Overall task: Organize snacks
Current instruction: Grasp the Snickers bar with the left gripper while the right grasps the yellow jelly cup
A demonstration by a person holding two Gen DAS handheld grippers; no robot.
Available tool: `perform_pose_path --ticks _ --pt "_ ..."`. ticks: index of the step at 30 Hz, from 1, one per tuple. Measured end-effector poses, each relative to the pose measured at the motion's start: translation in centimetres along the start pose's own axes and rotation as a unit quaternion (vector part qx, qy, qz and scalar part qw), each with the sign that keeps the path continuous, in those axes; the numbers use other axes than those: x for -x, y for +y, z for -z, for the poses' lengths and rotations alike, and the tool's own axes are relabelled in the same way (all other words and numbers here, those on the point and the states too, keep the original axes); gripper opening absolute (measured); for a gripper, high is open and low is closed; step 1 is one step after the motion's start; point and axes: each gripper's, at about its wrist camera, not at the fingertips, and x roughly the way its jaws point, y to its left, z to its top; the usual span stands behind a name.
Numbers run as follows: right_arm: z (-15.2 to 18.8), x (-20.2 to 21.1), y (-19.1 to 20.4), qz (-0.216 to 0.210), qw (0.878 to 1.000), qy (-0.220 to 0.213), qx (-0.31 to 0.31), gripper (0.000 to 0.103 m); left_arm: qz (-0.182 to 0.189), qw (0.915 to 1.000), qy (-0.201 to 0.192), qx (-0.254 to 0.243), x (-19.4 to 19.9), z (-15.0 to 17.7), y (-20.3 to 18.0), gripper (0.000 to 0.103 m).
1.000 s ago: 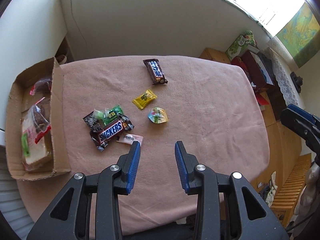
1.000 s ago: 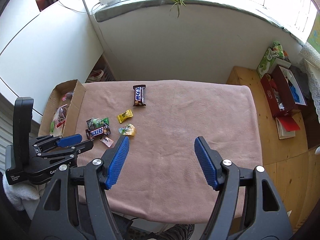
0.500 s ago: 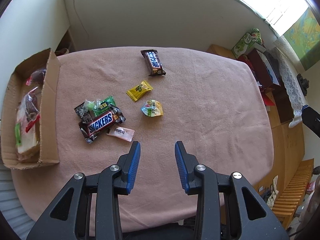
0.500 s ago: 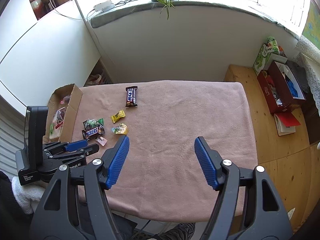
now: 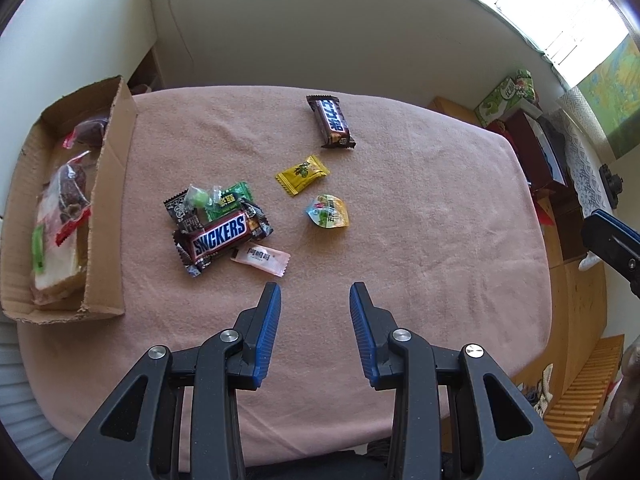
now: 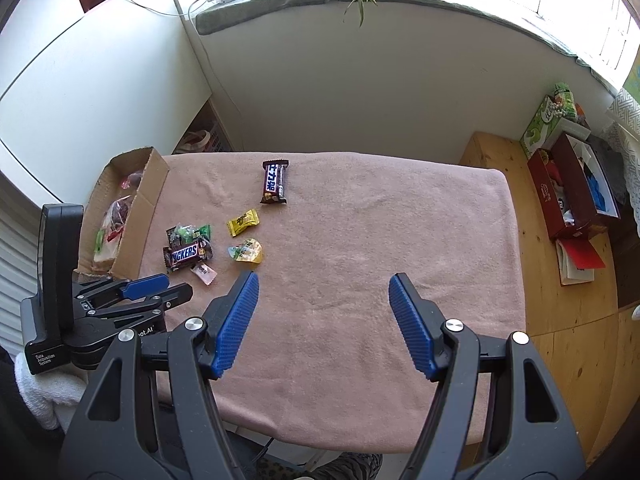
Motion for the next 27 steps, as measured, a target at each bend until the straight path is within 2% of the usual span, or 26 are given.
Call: perform_pose_path --ticks 9,12,19,22,24,27 --pt "-1.4 -3.0 2.2 -0.007 0.998 0.015 0.056 0.070 0.003 0.9987 -0.041 0.029 1.0 1.6 2.8 0.034" --pt "-1.9 -4.3 2.4 -0.023 0.998 0.018 0.055 0.070 -0.005 0.9978 -0.056 0.035 1.0 2.2 3.8 0.034" --pt "-2.6 -9.2 3.2 -0.047 0.995 0.053 0.064 0.070 0.012 0.9941 -0.062 0.088 -0.5 3.4 6.5 0.034" --pt "-2.6 -11.3 3.3 -0.055 0.994 0.064 0.063 0.070 0.019 0.9943 -0.067 0.081 -1.1 3.4 6.5 0.034" --pt "-2.5 -12.8 3.2 -0.063 0.993 0.078 0.054 0.070 0.010 0.9952 -0.069 0.069 -1.6 3.1 6.2 0.034" --pt "-2.5 -14.6 3.3 -0.077 0.992 0.094 0.043 0.070 0.011 0.9938 -0.077 0.080 -2.0 2.3 6.7 0.034"
